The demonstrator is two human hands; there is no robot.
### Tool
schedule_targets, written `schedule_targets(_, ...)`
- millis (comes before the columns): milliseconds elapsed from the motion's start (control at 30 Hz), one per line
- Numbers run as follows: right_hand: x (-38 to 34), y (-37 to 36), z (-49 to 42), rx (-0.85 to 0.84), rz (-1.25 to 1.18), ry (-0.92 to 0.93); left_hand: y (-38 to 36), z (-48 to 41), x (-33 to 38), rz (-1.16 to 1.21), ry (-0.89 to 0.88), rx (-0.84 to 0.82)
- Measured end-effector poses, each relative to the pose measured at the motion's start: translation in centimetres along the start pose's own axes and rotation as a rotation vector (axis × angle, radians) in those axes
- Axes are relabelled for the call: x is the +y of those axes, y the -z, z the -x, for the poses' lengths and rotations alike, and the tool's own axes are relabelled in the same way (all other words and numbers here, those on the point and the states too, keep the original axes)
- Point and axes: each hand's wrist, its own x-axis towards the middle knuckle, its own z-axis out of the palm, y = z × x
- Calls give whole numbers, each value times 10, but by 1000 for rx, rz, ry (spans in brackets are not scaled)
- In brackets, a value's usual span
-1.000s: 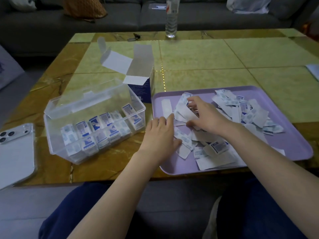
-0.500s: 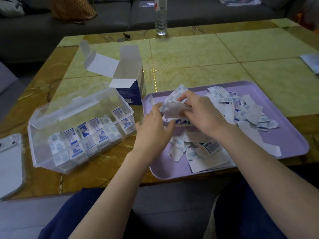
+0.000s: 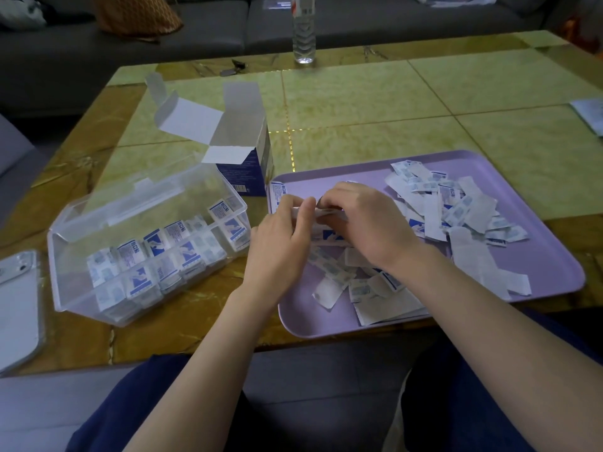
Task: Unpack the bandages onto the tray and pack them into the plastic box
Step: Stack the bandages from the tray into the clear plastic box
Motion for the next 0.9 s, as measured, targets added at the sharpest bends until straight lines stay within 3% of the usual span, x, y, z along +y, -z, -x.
schedule_targets(167,-3,-4,2,-16,25,139,1,-2,1,159,78,18)
schedule_targets(467,5,-8,0,-165,-187,40,1,-7,-6,221,10,47)
schedule_targets(567,7,-5,-2,-188,-120,40,3,-8,-7,188,-36,54)
schedule_targets(700,10,-2,-3,-109,37,-7,3,-5,-10,13,-144,35)
schedule_targets(833,11,-8,3,-350,157,-86,-6,-2,-18,-297,-208,-76)
schedule_targets(900,10,-14,6,-385,130,-118,-11,-1,-23,-452,-242,-118)
